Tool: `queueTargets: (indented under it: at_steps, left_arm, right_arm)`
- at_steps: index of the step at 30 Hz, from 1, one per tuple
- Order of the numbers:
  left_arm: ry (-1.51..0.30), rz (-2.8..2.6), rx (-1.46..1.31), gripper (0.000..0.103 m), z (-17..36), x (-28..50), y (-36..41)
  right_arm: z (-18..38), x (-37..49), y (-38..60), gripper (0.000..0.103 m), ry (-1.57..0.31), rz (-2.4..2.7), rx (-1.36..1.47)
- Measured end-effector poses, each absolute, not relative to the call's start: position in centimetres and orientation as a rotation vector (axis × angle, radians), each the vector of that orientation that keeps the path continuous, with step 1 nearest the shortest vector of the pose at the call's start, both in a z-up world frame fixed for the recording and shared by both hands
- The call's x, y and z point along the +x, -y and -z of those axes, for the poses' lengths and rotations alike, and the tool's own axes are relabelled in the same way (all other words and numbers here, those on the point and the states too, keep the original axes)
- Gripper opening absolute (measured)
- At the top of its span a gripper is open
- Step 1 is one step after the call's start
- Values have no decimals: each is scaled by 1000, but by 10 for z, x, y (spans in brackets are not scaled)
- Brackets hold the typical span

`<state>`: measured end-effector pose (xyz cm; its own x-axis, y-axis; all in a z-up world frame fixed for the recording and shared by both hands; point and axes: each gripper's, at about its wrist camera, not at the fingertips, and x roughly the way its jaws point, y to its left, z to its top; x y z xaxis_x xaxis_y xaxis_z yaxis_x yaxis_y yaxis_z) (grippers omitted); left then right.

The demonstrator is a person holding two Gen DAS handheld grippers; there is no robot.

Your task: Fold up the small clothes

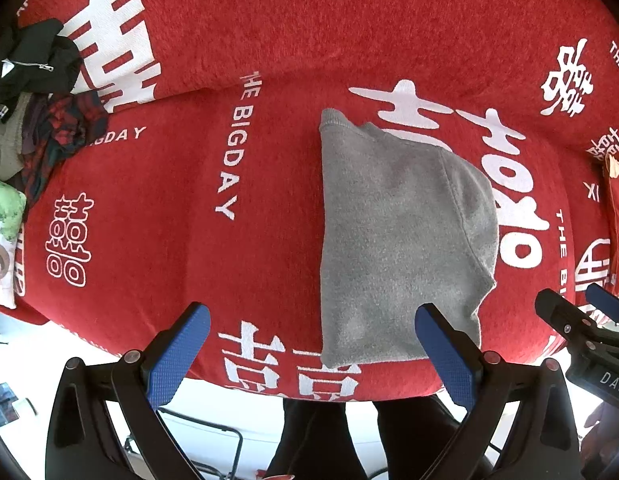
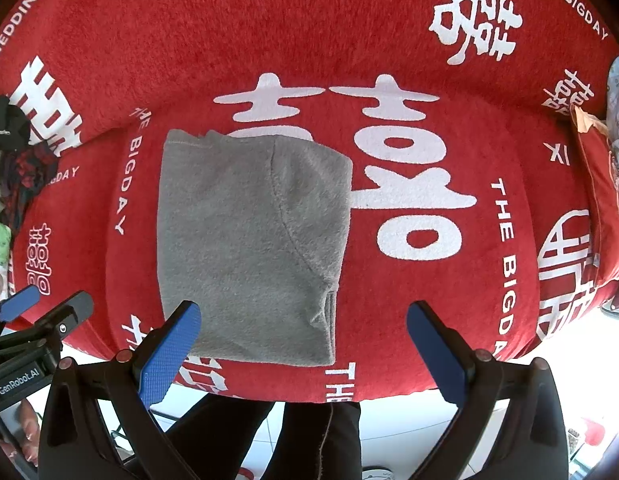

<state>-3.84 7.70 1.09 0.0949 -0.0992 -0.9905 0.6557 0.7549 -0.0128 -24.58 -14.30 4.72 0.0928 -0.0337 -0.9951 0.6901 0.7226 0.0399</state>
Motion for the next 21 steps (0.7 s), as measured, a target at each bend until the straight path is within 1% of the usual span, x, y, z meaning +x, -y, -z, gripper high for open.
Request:
queueTargets:
  at_steps: [21]
  left_arm:
    - [-1364, 596, 509, 103, -14, -41, -76]
  right_arm:
    - [-49, -246, 143, 102, -1387, 586, 590]
